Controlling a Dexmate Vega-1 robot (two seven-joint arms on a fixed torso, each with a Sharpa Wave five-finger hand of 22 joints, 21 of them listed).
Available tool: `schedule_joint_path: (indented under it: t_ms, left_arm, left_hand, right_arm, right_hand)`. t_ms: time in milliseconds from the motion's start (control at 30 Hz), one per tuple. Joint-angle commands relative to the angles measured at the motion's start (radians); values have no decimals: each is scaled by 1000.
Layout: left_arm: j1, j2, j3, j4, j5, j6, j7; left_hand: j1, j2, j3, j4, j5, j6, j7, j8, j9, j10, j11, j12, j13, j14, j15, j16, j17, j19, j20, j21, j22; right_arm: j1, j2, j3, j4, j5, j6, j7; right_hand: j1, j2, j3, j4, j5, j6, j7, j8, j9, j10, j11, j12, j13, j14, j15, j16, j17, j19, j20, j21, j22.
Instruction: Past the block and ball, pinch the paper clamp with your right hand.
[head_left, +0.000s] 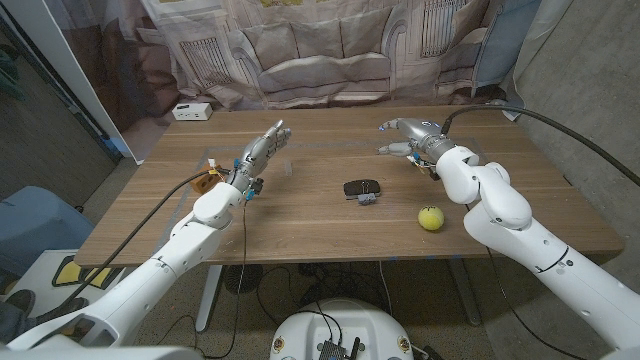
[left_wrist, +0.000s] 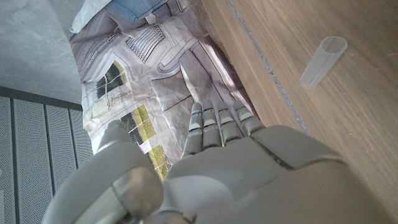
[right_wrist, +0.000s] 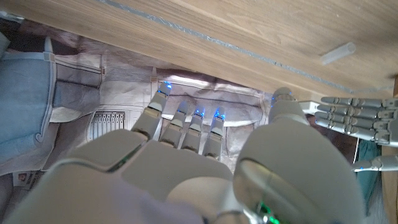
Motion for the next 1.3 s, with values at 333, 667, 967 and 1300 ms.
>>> schedule_joint_path:
  t_ms: [333, 667, 967, 1300]
  left_arm:
    - [10, 4, -11, -28, 1, -3, 11]
    - [-25, -34, 10, 28, 2, -36, -18]
    - [-53, -53, 29, 63, -4, -36, -45]
    - [-75, -32, 41, 51, 2, 11, -61]
  left_hand:
    - [0, 2, 5, -5, -2, 2, 1, 1, 3, 3, 2, -3, 5, 10, 2, 1, 1, 9, 3, 1, 1]
    - [0, 3, 6, -6, -2, 2, 1, 1, 3, 6, -2, -2, 5, 12, 4, 1, 1, 10, 2, 0, 1]
    - [0, 4, 7, -7, -2, 1, 0, 1, 3, 3, 1, -3, 5, 10, 2, 0, 1, 10, 3, 0, 1]
    - [-4, -2, 7, -12, -3, -105, -13, -19, 2, -66, 2, -25, 4, -57, 6, -15, 2, -24, -4, -10, 2]
  right_arm:
    - [-50, 23, 89, 159, 537, 259, -367]
    - [-29, 21, 101, 266, 762, 421, -386]
    - [-18, 57, 107, 399, 988, 598, -347]
    - [17, 87, 90, 534, 1164, 736, -255]
  right_hand:
    - [-19, 40, 19, 11, -30, 12, 54, -9, -2, 37, 66, 11, 2, -3, 12, 1, -3, 14, -51, 8, 2]
    - [23, 126, 78, -13, -66, 55, 116, -5, -5, 55, 100, 7, -1, -4, 16, 1, -13, 13, -68, 7, 0]
    - [-99, 81, 20, 34, -110, 0, 112, -32, -7, 42, 117, -5, -2, -20, 36, 0, -10, 5, -62, 3, 1]
    - [-210, 46, -29, 63, -110, -98, 121, -46, -14, -77, 132, -35, -7, -139, 54, -26, -10, -83, -62, -10, 2]
